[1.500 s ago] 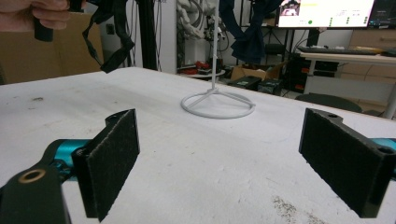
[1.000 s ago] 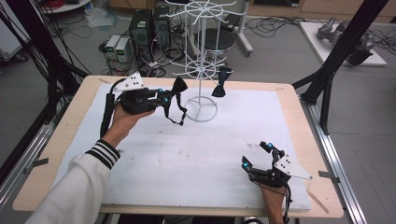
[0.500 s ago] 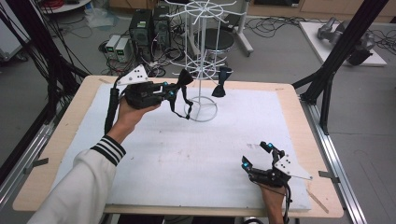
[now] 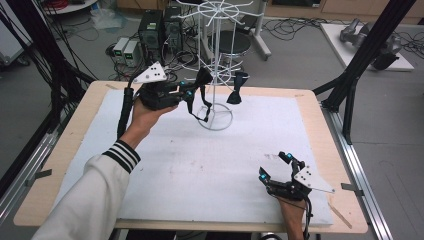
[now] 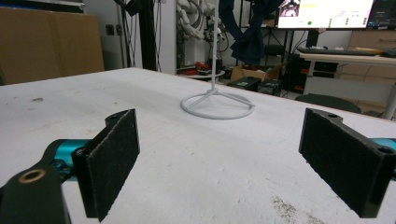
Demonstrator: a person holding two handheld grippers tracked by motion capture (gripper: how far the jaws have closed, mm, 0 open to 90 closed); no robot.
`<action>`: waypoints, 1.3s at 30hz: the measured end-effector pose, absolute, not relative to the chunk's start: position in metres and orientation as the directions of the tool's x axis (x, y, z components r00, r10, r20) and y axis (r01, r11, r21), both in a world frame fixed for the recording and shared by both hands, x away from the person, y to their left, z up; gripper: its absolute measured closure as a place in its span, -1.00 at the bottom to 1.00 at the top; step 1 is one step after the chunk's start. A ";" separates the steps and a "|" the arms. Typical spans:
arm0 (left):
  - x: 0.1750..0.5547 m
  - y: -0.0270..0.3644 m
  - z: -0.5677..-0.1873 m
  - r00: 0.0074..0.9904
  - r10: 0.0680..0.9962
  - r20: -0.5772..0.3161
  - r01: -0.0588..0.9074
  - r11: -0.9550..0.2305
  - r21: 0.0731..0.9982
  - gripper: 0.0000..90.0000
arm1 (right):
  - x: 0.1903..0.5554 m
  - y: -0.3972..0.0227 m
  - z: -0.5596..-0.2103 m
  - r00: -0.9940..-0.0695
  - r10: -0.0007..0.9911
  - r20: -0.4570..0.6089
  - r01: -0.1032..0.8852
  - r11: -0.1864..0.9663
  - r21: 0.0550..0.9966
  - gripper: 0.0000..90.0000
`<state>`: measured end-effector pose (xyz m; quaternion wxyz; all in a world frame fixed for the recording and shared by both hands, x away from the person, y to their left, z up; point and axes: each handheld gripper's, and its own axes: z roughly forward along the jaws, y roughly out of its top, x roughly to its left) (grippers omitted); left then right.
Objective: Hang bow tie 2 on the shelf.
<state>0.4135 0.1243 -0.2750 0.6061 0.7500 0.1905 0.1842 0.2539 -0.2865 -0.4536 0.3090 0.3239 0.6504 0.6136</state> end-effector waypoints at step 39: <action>0.430 0.100 -0.285 0.836 0.548 0.029 0.125 -0.242 0.962 0.72 | 0.254 -0.287 -0.454 -0.600 0.800 -0.008 0.032 0.035 0.999 -0.74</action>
